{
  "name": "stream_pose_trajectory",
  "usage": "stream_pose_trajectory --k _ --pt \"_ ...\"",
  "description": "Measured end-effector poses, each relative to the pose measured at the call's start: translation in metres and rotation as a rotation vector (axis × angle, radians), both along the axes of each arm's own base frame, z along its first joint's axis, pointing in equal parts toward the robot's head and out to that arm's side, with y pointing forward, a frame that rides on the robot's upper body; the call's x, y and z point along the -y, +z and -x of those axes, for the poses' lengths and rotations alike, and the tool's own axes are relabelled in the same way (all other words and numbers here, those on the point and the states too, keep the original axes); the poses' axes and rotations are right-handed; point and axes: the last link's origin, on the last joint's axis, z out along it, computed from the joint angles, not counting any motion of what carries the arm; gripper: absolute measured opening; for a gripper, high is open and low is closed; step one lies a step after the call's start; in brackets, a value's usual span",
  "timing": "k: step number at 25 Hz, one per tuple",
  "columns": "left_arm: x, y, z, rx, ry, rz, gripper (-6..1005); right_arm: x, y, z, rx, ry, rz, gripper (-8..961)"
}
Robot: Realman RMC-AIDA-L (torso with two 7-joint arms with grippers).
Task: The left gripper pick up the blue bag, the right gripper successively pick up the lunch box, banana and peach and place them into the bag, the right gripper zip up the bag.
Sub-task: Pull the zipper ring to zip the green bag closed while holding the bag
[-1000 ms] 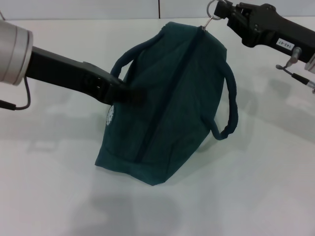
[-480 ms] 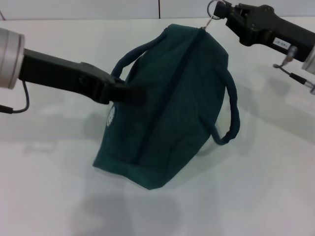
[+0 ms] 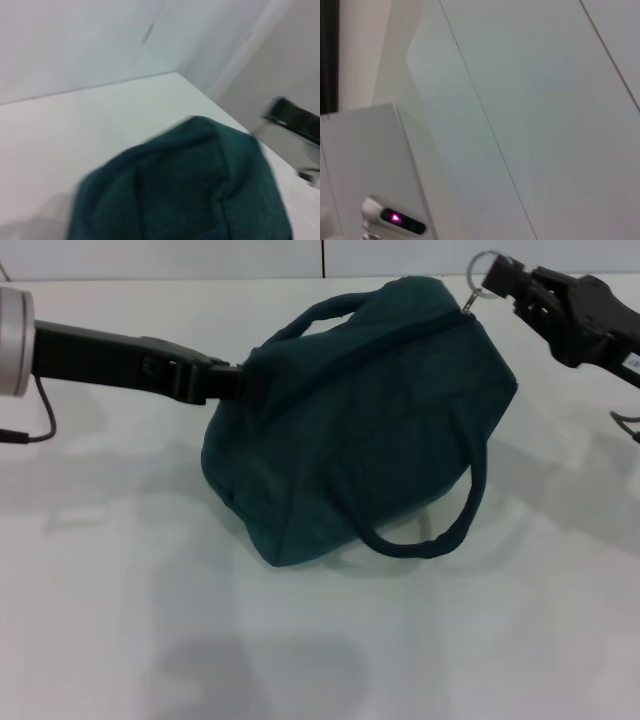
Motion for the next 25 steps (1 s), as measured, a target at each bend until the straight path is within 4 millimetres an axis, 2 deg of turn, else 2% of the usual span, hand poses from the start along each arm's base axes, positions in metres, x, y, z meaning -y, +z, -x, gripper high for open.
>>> stream_pose_trajectory --k 4,10,20,22,25 --pt "-0.005 -0.001 0.004 -0.015 -0.001 -0.028 54 0.004 -0.001 -0.006 -0.020 -0.025 0.023 48" --pt "-0.007 -0.003 0.001 -0.024 -0.077 -0.060 123 0.002 -0.003 -0.012 -0.017 -0.067 0.020 48" --pt "-0.012 0.010 -0.020 0.037 -0.226 -0.133 341 -0.011 0.000 -0.012 -0.015 -0.117 0.016 50" --pt "-0.011 0.014 -0.027 0.036 -0.258 -0.147 419 -0.011 0.000 -0.011 -0.017 -0.117 0.019 50" --pt "0.001 0.022 -0.041 0.011 -0.362 -0.162 537 -0.012 0.000 -0.010 -0.018 -0.115 0.021 50"
